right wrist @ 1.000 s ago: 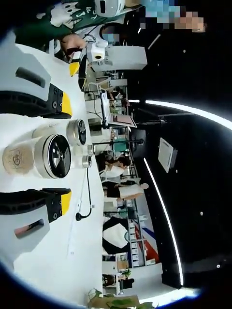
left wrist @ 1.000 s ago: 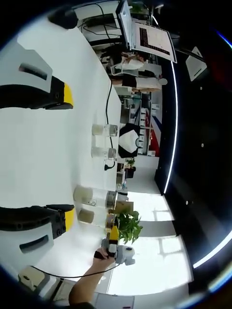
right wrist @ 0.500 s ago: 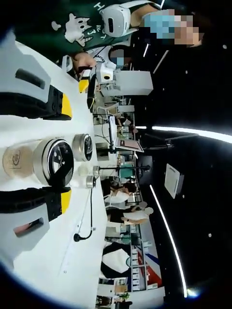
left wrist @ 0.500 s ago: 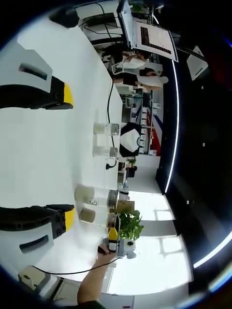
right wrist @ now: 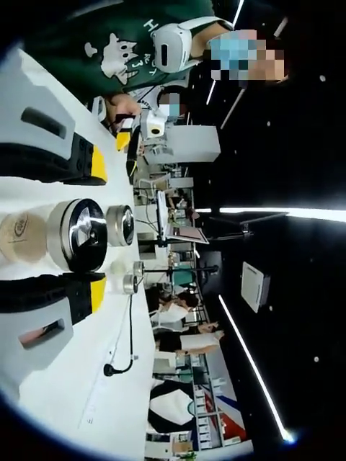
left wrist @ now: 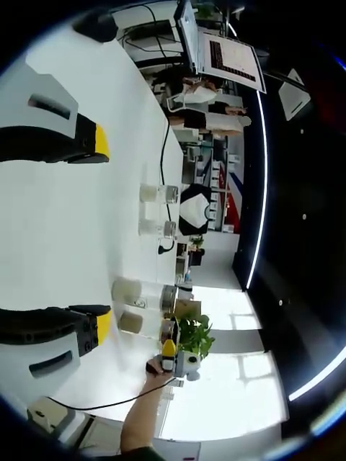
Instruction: Rotate the seasoning bottle until the label or dispensing opening points toward the visible target arrow and the bottle remains upright within the marked orientation range
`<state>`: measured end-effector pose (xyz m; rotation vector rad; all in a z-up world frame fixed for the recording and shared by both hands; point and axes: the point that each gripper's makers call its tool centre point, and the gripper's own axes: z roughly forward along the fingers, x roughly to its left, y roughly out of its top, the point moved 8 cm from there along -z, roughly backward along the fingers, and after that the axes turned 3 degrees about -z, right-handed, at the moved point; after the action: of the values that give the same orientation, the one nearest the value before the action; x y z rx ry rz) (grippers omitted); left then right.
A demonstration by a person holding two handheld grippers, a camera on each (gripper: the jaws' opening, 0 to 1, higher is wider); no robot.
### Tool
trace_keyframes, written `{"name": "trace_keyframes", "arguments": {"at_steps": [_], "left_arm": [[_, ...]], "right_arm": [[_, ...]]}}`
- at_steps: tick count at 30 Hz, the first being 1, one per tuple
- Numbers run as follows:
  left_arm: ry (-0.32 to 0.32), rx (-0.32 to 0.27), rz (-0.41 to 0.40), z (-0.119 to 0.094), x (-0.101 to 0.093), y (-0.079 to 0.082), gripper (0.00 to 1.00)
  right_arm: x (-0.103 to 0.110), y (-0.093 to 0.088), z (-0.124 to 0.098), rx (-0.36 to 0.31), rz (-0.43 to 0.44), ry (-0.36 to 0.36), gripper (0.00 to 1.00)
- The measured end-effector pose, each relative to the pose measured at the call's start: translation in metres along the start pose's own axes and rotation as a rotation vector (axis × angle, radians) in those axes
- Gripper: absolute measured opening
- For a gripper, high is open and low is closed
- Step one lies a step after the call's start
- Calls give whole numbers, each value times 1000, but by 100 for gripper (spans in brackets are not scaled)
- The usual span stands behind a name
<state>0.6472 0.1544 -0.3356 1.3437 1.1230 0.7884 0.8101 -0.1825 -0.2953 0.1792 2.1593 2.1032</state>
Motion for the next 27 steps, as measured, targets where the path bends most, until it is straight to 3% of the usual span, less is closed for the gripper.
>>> {"name": "trace_keyframes", "arguments": {"at_steps": [16,27], "left_arm": [[0,5,-5,1,0,-1,85],[-6,7,-8,1,-1,-3,85]], "right_arm": [[5,-4,9,-2,-2,33,40],[13,-5,12,8,-28,13,40]]}}
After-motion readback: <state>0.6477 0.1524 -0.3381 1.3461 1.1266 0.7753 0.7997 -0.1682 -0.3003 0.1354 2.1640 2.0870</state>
